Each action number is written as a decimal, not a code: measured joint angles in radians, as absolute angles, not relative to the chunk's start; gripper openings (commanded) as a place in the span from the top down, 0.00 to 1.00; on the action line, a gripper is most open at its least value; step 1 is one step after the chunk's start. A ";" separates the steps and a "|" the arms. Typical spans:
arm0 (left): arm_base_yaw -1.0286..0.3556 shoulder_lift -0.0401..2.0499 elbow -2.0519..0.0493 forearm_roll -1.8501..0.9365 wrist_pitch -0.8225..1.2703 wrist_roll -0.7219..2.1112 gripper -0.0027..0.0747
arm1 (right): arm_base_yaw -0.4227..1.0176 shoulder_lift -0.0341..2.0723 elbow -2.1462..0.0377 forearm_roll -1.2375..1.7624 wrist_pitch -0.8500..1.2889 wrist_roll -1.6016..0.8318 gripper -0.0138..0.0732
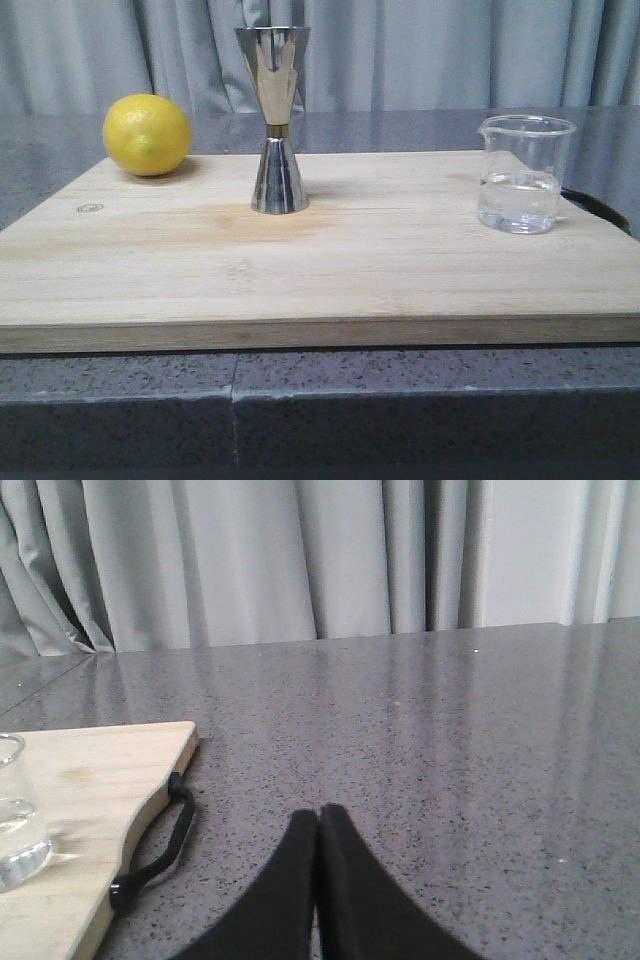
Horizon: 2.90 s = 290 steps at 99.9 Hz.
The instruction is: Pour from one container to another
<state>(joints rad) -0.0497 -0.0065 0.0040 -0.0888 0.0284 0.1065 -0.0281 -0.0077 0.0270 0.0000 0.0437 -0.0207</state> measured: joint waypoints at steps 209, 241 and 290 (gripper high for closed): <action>-0.050 0.293 -0.440 -0.100 0.268 0.111 0.30 | -0.028 0.239 -0.435 -0.013 0.382 -0.053 0.27; -0.050 0.293 -0.440 -0.098 0.268 0.111 0.36 | -0.028 0.239 -0.435 -0.017 0.382 -0.054 0.28; -0.050 0.293 -0.440 -0.098 0.262 0.111 0.47 | -0.028 0.239 -0.435 -0.007 0.395 -0.054 0.28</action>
<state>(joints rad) -0.0497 0.2926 -0.4396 -0.0981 0.2619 0.1109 -0.0281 0.2391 -0.4347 -0.0068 0.3954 -0.0537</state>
